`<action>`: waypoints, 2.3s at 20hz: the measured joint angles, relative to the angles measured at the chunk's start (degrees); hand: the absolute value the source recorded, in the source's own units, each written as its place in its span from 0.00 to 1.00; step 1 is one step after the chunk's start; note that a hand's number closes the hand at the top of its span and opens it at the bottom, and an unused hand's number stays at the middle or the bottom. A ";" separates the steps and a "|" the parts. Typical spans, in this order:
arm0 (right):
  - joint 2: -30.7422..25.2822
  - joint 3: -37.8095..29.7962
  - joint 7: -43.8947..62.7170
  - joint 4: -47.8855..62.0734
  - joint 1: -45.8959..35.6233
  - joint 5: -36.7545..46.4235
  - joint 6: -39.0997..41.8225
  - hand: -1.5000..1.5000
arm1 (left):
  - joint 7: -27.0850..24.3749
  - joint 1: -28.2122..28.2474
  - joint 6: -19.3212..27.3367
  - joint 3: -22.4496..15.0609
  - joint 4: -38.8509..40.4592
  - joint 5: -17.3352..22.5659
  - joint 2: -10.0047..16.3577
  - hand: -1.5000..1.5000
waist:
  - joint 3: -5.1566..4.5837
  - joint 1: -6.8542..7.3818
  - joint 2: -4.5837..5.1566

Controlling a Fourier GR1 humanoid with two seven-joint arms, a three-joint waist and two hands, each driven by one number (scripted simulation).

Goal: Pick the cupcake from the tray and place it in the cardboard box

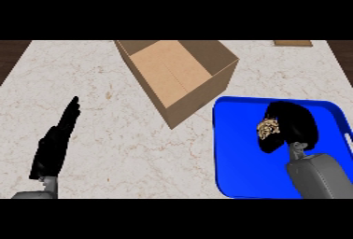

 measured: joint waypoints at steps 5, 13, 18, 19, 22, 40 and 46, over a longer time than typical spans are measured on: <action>-3.37 -1.63 -10.36 9.60 -9.80 0.20 -0.51 1.00 | -0.80 0.07 0.31 0.19 1.45 -0.63 -0.81 0.50 | -0.03 -0.54 -0.12; -0.66 -6.29 -18.04 9.24 -17.75 -4.98 -2.71 1.00 | -1.57 1.96 -0.48 1.12 0.69 -0.72 -0.62 0.50 | -0.04 -1.31 -0.52; 2.74 -9.21 -22.44 5.20 -21.61 -12.01 -2.88 1.00 | -2.06 2.11 -0.57 1.55 0.84 -0.77 -0.70 0.50 | -0.05 -1.52 -0.54; 3.35 -9.53 -22.75 4.34 -22.41 -13.11 -2.56 1.00 | -1.54 1.94 -0.84 1.83 0.43 -0.60 -0.42 0.50 | -0.05 -1.55 -0.55; 5.45 -9.74 -21.71 3.51 -26.96 -15.19 -0.93 1.00 | -0.95 0.56 -0.89 2.25 1.33 -0.76 -0.53 0.50 | -0.06 -1.55 -0.52; 15.95 -13.08 -20.70 39.64 -55.22 -11.64 -9.46 1.00 | -0.07 -0.94 -2.50 2.71 0.82 -1.95 -1.53 0.50 | -0.11 0.17 0.12; 17.71 -13.95 -22.08 53.70 -60.64 -10.85 -13.94 1.00 | -1.21 -1.11 -3.02 2.33 1.11 -2.14 -1.93 0.50 | -0.15 1.35 0.62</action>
